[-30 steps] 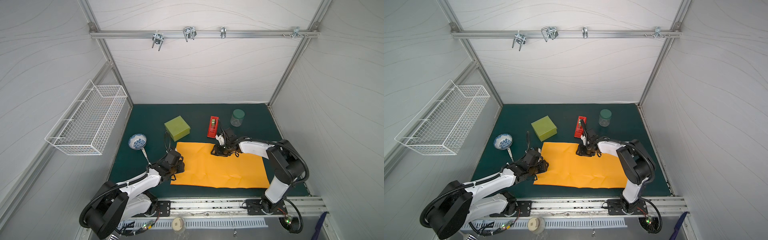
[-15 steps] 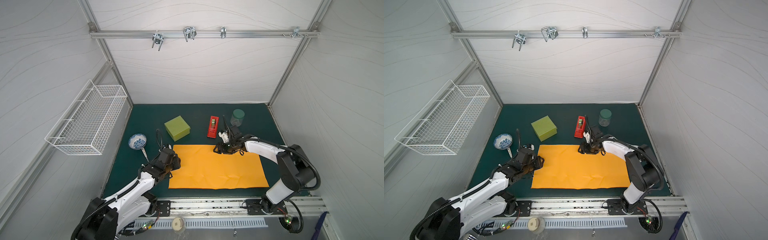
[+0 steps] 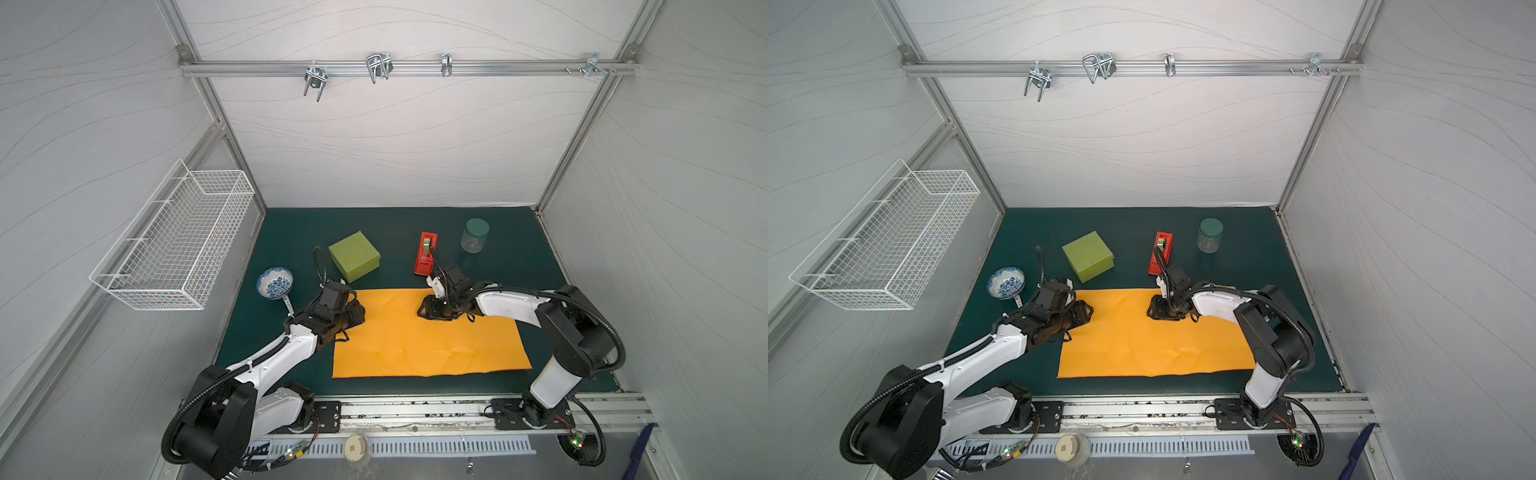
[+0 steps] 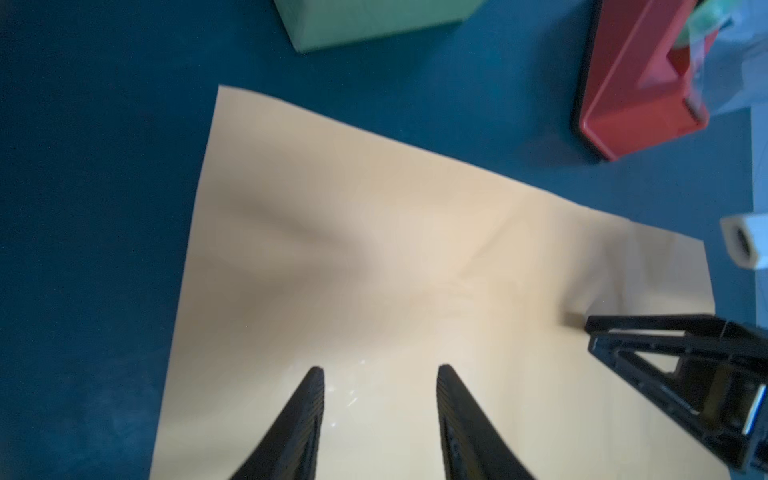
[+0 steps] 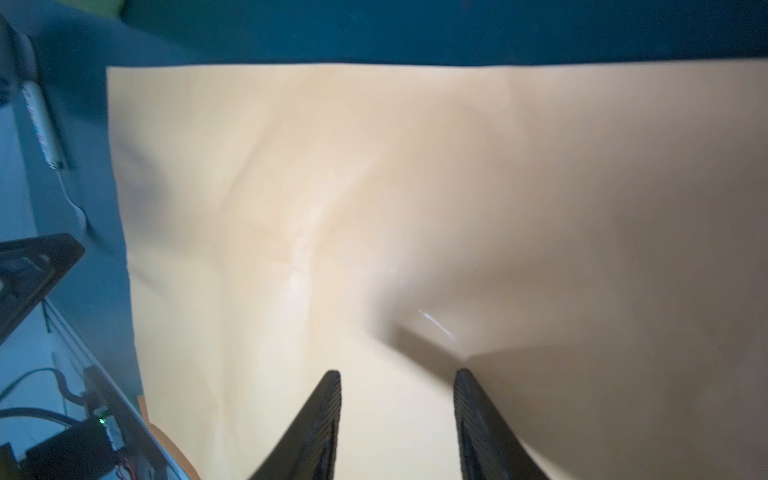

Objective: Wrap the gift box in paper
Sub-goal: 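Reach both grippers to the green gift box and grasp its sides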

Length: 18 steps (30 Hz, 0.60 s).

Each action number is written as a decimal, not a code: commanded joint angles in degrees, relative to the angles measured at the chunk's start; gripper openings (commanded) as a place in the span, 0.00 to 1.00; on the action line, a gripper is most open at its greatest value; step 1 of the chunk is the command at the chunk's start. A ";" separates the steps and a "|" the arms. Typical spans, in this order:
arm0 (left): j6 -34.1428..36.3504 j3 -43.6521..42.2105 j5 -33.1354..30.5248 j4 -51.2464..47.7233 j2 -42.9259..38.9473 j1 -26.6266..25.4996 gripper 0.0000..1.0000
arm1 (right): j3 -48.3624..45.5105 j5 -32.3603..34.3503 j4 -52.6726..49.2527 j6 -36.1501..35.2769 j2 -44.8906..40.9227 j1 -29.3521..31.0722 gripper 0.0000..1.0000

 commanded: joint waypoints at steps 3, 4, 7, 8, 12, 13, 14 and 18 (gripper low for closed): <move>-0.83 6.06 -2.33 -0.30 -0.05 3.32 0.53 | 3.46 2.08 3.75 4.91 5.03 1.73 0.45; -0.70 7.00 -3.04 -0.28 0.35 3.54 0.55 | 4.56 2.69 2.49 3.79 4.54 1.47 0.45; -1.02 9.76 -3.79 0.85 2.95 5.75 0.62 | 6.98 4.70 -0.20 -0.60 1.69 0.68 0.49; -1.27 10.61 -3.42 1.77 4.28 7.15 0.64 | 7.60 4.72 0.14 -2.05 0.75 0.60 0.53; -1.34 14.77 -3.06 5.78 10.64 12.47 0.73 | 10.75 4.12 6.37 -5.23 1.96 0.45 0.77; -1.27 15.99 -3.07 6.26 12.31 13.44 0.75 | 12.69 3.72 7.18 -5.82 3.45 0.41 0.81; -1.34 17.42 -2.60 6.81 14.22 14.42 0.78 | 15.33 3.82 7.74 -6.06 5.41 0.35 0.85; -0.16 23.67 -0.17 6.50 21.10 16.16 0.84 | 27.17 1.29 9.56 -6.57 14.43 -0.08 0.97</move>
